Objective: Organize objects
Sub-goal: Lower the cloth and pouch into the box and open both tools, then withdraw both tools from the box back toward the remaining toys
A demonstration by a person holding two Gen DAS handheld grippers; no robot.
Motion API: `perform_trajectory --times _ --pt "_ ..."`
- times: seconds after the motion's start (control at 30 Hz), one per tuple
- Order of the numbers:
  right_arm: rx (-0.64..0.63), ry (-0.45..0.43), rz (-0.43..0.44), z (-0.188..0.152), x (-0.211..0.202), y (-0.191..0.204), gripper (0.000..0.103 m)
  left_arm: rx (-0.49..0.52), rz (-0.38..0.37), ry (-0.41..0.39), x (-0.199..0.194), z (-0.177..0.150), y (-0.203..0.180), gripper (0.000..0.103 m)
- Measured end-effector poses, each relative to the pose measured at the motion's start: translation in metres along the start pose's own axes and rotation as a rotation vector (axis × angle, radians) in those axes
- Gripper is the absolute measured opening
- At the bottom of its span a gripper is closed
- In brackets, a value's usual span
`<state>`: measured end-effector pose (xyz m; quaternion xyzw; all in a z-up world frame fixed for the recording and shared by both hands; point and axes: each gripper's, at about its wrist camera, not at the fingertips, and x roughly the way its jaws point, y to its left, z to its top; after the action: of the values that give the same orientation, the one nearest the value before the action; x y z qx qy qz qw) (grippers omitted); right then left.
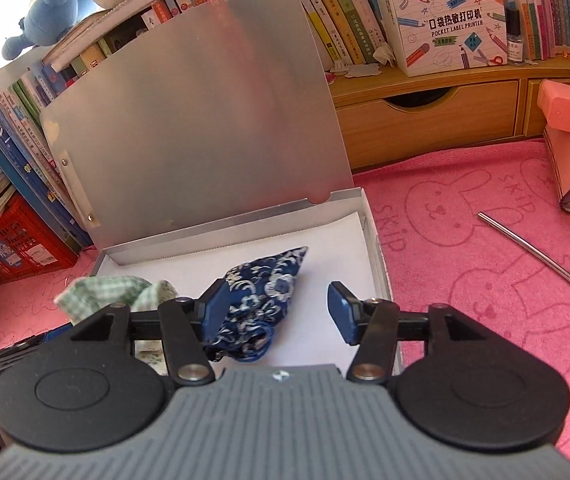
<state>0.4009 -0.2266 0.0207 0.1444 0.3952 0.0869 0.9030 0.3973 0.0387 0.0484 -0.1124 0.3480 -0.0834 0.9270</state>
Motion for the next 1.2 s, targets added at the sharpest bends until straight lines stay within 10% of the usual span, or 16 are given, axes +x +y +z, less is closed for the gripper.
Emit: perform_trajectory --times 1.2 --pt "-0.221 -0.135 0.071 -0.070 -0.143 0.010 0.080 0.147 -0.079 -0.103 -0.152 -0.068 -0.030 0.085"
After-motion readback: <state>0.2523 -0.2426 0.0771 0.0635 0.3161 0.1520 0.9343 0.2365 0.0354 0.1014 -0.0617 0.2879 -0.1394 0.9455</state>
